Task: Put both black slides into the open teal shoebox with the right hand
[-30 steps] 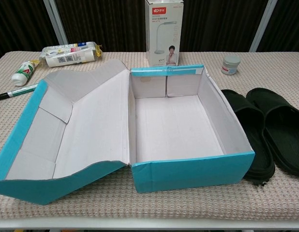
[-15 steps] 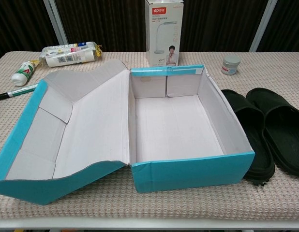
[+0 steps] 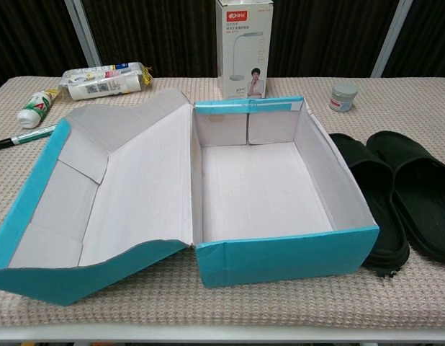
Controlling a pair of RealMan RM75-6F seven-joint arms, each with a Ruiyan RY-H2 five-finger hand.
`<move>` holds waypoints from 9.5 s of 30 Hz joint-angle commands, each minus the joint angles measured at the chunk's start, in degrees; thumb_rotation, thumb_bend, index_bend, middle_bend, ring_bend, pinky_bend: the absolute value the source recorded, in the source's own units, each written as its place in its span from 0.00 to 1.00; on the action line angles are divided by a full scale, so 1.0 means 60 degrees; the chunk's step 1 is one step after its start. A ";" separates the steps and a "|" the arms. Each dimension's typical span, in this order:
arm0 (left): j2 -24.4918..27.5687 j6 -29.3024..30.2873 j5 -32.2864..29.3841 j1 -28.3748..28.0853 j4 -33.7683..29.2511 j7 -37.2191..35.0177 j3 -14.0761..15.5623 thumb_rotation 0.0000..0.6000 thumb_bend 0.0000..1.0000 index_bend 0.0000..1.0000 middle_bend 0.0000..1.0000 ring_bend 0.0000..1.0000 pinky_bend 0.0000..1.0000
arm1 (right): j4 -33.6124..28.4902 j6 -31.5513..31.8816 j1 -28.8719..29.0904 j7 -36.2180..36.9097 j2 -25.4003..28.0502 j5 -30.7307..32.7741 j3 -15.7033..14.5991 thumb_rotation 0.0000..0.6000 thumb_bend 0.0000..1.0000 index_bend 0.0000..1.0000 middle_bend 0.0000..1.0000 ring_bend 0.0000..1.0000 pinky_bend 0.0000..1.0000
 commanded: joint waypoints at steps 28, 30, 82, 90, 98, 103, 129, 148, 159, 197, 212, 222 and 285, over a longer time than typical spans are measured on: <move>0.0676 -0.0408 0.0548 -0.0107 0.0274 -0.2110 0.0396 1.00 0.09 0.26 0.24 0.16 0.20 | 0.2630 -0.2885 0.7042 -0.2815 -0.2598 0.8521 -0.1985 1.00 0.07 0.00 0.07 0.00 0.00; 0.0696 -0.0414 0.0540 -0.0105 0.0298 -0.2193 0.0401 1.00 0.09 0.26 0.24 0.16 0.20 | 0.2754 -0.2929 0.7165 -0.2672 -0.2730 0.8574 -0.2033 1.00 0.07 0.00 0.06 0.00 0.00; 0.0746 -0.0949 0.0287 -0.0138 0.0358 -0.2637 0.0611 1.00 0.09 0.26 0.24 0.16 0.20 | 0.2834 -0.1929 0.7134 -0.0446 -0.3061 0.7008 -0.2601 1.00 0.12 0.00 0.40 0.02 0.00; 0.0760 -0.1088 0.0267 -0.0262 0.0168 -0.2376 0.0569 1.00 0.09 0.26 0.24 0.16 0.20 | 0.2310 -0.2099 0.6438 0.0565 -0.2027 0.5783 -0.2247 1.00 0.12 0.00 0.40 0.04 0.00; 0.0798 -0.1163 0.0223 -0.0362 -0.0133 -0.2018 0.0516 1.00 0.09 0.26 0.24 0.16 0.20 | 0.1733 -0.2498 0.5981 0.1476 -0.0753 0.4698 -0.1805 1.00 0.12 0.04 0.39 0.09 0.09; 0.0844 -0.1138 0.0216 -0.0372 -0.0262 -0.1902 0.0501 1.00 0.09 0.26 0.24 0.16 0.20 | 0.1307 -0.2619 0.5650 0.2225 -0.0035 0.3930 -0.1327 1.00 0.12 0.10 0.39 0.12 0.17; 0.0833 -0.1200 -0.0001 -0.0361 -0.0169 -0.2027 0.0474 1.00 0.09 0.26 0.24 0.16 0.21 | 0.1528 -0.2653 0.3583 0.8035 -0.1448 -0.1841 0.0949 1.00 0.11 0.14 0.41 0.15 0.26; 0.0551 -0.1255 -0.0006 -0.0360 0.0413 -0.2454 0.0481 1.00 0.09 0.27 0.24 0.16 0.21 | 0.3538 -0.1694 0.3329 1.0761 -0.3872 -0.3740 0.0702 1.00 0.11 0.14 0.41 0.15 0.26; 0.0342 -0.1114 -0.0020 -0.0334 0.0784 -0.2483 0.0408 1.00 0.09 0.27 0.24 0.16 0.21 | 0.4791 -0.2062 0.3708 1.1827 -0.4656 -0.4092 0.0582 1.00 0.10 0.14 0.41 0.15 0.26; -0.0236 -0.0892 0.0019 -0.0372 0.1744 -0.2240 0.0266 1.00 0.09 0.27 0.24 0.16 0.21 | 0.7136 -0.2073 0.4603 1.3706 -0.6331 -0.5006 -0.0022 1.00 0.09 0.14 0.40 0.15 0.26; -0.0255 -0.0990 0.0026 -0.0440 0.1757 -0.2108 0.0274 1.00 0.09 0.27 0.24 0.16 0.21 | 0.7623 -0.2138 0.4507 1.5510 -0.6512 -0.5161 -0.0447 1.00 0.09 0.14 0.40 0.17 0.27; -0.0268 -0.1001 0.0022 -0.0425 0.1773 -0.2056 0.0311 1.00 0.09 0.27 0.24 0.16 0.21 | 0.8302 -0.2392 0.4605 1.6246 -0.6781 -0.5392 -0.0826 1.00 0.08 0.14 0.39 0.17 0.27; -0.0404 -0.1006 0.0130 -0.0468 0.1876 -0.2084 0.0375 1.00 0.09 0.27 0.24 0.16 0.21 | 0.8085 -0.2182 0.4853 1.4104 -0.6271 -0.5824 -0.1333 1.00 0.00 0.00 0.13 0.00 0.17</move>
